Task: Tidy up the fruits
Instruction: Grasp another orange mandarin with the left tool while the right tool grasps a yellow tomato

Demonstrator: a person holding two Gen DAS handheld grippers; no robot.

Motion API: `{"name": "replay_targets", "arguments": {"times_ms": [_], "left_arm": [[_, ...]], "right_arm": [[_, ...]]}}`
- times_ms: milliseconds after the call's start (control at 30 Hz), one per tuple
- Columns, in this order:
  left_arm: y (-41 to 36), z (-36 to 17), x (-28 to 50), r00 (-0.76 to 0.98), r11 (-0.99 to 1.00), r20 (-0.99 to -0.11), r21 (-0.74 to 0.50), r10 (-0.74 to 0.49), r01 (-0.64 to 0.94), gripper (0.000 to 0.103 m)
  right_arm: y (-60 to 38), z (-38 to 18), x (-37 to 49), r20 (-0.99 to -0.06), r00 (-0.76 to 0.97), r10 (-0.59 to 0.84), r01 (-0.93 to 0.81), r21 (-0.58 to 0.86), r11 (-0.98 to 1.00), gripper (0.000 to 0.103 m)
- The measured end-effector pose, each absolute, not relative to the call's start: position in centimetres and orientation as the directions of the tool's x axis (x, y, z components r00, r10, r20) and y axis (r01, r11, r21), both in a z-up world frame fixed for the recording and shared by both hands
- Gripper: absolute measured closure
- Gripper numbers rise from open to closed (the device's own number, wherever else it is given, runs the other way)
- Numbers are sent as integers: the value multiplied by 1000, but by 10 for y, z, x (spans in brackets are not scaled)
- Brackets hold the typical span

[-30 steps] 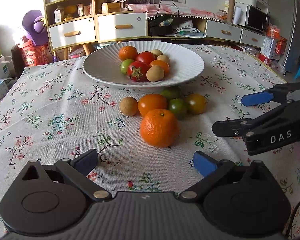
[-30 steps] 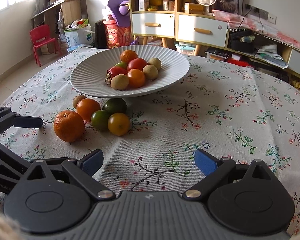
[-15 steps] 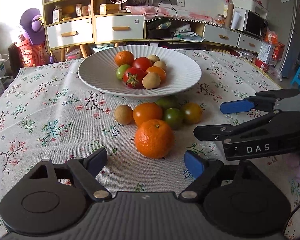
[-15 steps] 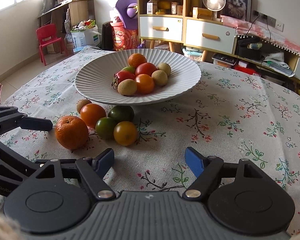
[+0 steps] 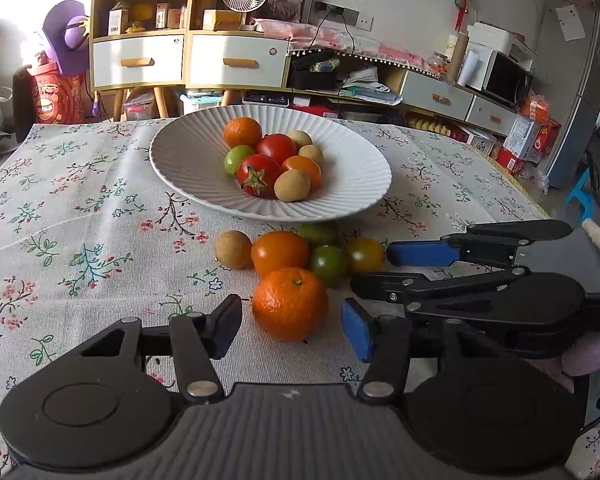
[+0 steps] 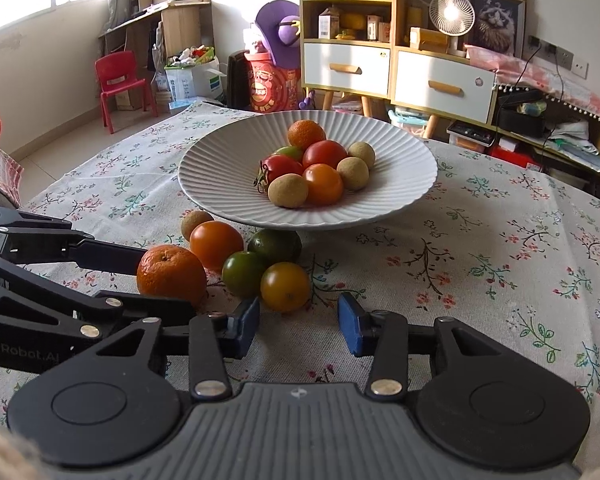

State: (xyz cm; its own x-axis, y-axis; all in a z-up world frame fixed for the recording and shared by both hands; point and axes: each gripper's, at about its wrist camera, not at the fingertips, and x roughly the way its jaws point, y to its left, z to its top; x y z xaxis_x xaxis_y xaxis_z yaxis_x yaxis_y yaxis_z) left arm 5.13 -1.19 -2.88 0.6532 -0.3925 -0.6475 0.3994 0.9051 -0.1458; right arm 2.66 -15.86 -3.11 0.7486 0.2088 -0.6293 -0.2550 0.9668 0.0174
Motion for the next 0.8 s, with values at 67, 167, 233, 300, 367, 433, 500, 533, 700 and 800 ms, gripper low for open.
{"name": "replay_targets", "arguments": {"times_ms": [67, 167, 233, 300, 367, 433, 500, 533, 700, 800], "left_arm": [[-10, -30, 53, 650, 907, -650, -158, -393, 389, 56], [-7, -30, 55, 644, 908, -652, -185, -399, 375, 60], [-6, -30, 55, 638, 906, -652, -201, -408, 373, 63], [-7, -29, 55, 638, 906, -655, -198, -406, 373, 63], [-8, -28, 55, 635, 907, -658, -201, -405, 370, 64], [-7, -27, 57, 619, 903, -665, -233, -419, 361, 64], [-6, -25, 56, 612, 899, -663, -252, -431, 360, 65], [-6, -24, 56, 612, 898, -663, -250, -431, 362, 65], [-7, -16, 53, 604, 889, -659, -256, -448, 380, 65], [-5, -10, 52, 604, 879, -646, -266, -467, 395, 65]], "right_arm": [[-159, -32, 26, -628, 749, 210, -256, 19, 967, 67], [-159, -31, 25, -626, 750, 212, -256, 21, 966, 69], [-158, -31, 27, -625, 751, 214, -257, 21, 966, 70], [-157, -30, 28, -625, 750, 216, -257, 25, 966, 73], [-156, -29, 29, -625, 749, 219, -259, 28, 965, 76], [-156, -29, 28, -625, 748, 221, -262, 29, 965, 79], [-156, -29, 29, -632, 743, 221, -262, 29, 965, 80], [-156, -28, 29, -639, 739, 216, -259, 26, 966, 80], [-153, -20, 29, -654, 726, 212, -252, 34, 967, 80], [-154, -15, 28, -655, 724, 218, -243, 54, 969, 80]]}}
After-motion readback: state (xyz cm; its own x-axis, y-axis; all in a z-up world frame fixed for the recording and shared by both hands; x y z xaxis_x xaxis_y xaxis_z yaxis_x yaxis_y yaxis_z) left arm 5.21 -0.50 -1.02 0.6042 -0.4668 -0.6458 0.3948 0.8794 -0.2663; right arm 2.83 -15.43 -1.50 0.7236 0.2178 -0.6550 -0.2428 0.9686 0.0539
